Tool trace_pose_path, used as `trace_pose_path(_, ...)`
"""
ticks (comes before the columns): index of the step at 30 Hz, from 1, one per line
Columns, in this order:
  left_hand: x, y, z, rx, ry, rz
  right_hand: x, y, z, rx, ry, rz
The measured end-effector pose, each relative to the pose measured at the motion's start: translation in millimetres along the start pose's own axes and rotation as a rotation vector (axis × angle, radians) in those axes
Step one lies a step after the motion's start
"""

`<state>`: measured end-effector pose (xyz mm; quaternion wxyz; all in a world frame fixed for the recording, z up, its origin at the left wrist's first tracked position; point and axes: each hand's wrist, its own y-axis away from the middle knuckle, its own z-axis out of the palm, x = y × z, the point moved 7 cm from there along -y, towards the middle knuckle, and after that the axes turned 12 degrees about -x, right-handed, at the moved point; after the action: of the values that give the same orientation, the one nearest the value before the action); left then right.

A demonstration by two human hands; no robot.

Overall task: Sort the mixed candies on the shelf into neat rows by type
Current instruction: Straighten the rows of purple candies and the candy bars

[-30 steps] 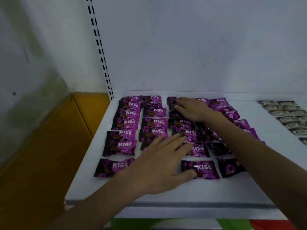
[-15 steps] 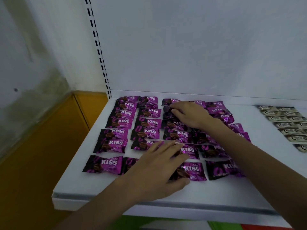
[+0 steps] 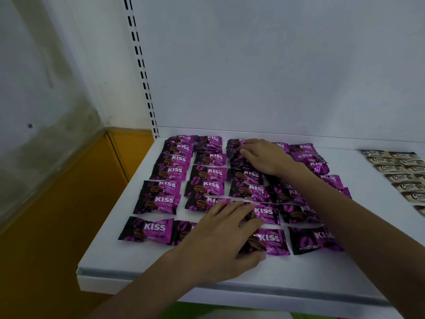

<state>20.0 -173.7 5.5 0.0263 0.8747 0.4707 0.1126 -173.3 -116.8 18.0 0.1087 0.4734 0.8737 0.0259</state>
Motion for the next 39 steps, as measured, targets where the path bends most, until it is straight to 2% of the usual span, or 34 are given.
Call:
trace_pose_path(3,-0.6,0.7,-1.3,0.006,-0.014,0.006,-3.4,0.0,-0.9,0.022,-0.028,-0.017)
trace_pose_path(7,-1.7,0.9,-1.2,0.033,-0.009,0.017,-2.4,10.9,-12.6,0.162,-0.059,-0.048)
trace_pose_path(11,-1.5,-2.8,0.6,0.033,-0.015,0.025,-6.9,18.2,-6.2,0.099,-0.016,-0.117)
trace_pose_path(16,-3.2,-3.6,0.2,0.066,-0.034,0.025,-10.7,37.0,-9.3,0.239,0.026,-0.169)
trace_pose_path(20,-0.1,-8.4,-1.0,0.052,-0.028,0.01,-19.7,37.9,-5.0,0.165,0.083,-0.174)
trace_pose_path(29,-2.3,-5.0,7.6,0.023,-0.062,-0.01,-24.0,47.8,-9.7,0.207,0.048,-0.207)
trace_pose_path(39,-0.8,-3.1,6.6,0.022,-0.066,-0.033,-20.8,52.8,-3.3,0.152,0.049,-0.177)
